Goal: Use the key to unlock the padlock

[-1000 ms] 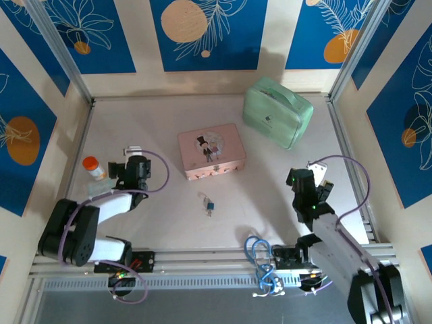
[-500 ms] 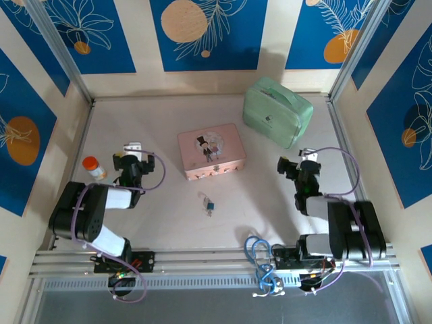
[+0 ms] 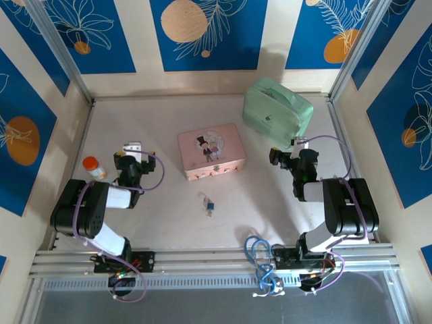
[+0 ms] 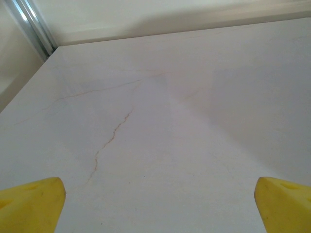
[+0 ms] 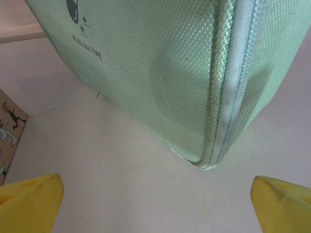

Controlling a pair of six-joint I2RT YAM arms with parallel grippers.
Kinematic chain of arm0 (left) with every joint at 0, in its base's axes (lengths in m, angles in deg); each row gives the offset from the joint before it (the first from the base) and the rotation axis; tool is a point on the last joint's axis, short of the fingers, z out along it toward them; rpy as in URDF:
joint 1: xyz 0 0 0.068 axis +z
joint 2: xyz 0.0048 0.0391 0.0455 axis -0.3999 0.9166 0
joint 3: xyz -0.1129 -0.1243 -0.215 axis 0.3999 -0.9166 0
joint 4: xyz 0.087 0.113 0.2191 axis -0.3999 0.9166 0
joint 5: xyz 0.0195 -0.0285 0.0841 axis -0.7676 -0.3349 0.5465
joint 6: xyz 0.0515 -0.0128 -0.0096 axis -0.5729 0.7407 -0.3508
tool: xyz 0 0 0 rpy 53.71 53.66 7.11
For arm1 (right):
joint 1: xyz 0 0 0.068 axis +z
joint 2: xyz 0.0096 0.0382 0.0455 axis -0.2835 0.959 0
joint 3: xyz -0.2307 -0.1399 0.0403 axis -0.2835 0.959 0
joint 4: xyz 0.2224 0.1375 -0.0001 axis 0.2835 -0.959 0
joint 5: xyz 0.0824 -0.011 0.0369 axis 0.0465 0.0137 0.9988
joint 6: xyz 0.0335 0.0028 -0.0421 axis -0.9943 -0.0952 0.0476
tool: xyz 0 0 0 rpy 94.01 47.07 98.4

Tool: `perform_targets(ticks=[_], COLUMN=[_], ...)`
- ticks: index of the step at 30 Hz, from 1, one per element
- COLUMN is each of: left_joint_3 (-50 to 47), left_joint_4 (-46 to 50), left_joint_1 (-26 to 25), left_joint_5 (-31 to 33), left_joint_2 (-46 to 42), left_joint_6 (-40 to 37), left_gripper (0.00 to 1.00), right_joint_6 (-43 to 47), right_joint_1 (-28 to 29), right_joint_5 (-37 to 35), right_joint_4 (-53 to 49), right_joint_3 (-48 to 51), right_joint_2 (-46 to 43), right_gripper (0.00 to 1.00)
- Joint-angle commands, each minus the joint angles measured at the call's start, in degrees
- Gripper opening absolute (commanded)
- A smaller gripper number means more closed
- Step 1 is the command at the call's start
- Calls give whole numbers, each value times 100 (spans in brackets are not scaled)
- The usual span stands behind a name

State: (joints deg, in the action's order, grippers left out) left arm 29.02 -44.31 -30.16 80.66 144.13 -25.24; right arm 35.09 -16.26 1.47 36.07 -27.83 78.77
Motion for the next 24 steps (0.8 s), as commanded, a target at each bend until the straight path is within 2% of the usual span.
perform_targets(ticks=[1,12,24], left_joint_3=[-69,-21,-12], left_joint_4=[-207,-100,-91], left_joint_1=[44,48,44], left_joint_5=[-92,-547,-558], left_joint_2=[26,29,27], left_joint_6=[10,-147,-154], left_gripper=[99,99,99], right_joint_6=[163,168,179], right_joint_1=[33,41,47], right_joint_5=[99,100,103], right_joint_4=[-37,-27,-58], right_joint_3=[-75,-77,-95], right_joint_2=[-44,-36,-20], right_gripper=[99,99,99])
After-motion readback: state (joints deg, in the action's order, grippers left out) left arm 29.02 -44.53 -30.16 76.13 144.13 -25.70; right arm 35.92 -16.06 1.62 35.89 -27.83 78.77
